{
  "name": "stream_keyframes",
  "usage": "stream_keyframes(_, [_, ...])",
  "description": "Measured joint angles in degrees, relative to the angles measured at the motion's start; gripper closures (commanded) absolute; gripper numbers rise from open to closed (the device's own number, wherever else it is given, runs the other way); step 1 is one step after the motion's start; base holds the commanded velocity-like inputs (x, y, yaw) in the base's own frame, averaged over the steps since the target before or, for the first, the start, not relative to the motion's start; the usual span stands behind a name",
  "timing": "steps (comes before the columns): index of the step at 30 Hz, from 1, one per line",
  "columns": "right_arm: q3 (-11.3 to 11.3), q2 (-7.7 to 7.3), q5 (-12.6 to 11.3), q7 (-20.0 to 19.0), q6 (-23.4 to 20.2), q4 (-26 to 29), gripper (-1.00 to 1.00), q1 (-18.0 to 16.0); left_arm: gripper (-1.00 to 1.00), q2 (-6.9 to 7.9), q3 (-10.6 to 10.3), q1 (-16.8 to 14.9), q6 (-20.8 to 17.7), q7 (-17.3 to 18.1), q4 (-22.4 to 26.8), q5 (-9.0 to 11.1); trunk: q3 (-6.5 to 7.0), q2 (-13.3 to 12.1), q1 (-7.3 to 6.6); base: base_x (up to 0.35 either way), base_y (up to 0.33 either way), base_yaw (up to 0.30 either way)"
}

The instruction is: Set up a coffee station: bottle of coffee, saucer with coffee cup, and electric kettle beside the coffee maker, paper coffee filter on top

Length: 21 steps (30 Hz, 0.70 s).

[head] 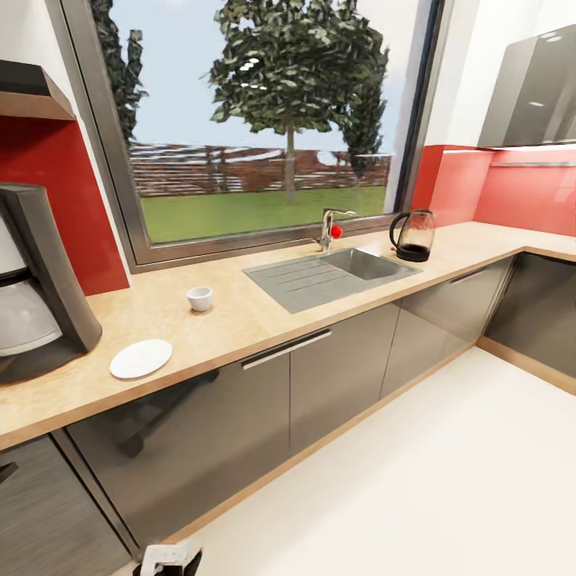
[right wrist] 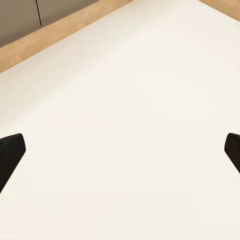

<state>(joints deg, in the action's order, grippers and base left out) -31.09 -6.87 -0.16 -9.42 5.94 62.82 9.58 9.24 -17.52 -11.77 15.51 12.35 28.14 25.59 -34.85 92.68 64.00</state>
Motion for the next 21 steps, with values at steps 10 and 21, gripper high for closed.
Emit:
stream_keyframes(10, [0.0,0.04,0.0,-0.1,0.0,0.0,-1.0,0.0,-1.0,0.02,0.0,0.91,-0.09,-0.37,-2.65,-0.03,0.0,0.0,0.0,0.01,0.0,-0.152])
stream_keyframes(21, [0.0,0.16,0.07,-0.04,0.0,-0.08,-1.0,0.0,-1.0,0.02,0.0,0.93,-0.18,-0.35,-2.85,0.0,0.0,0.0,0.0,0.131,-0.048,-0.036])
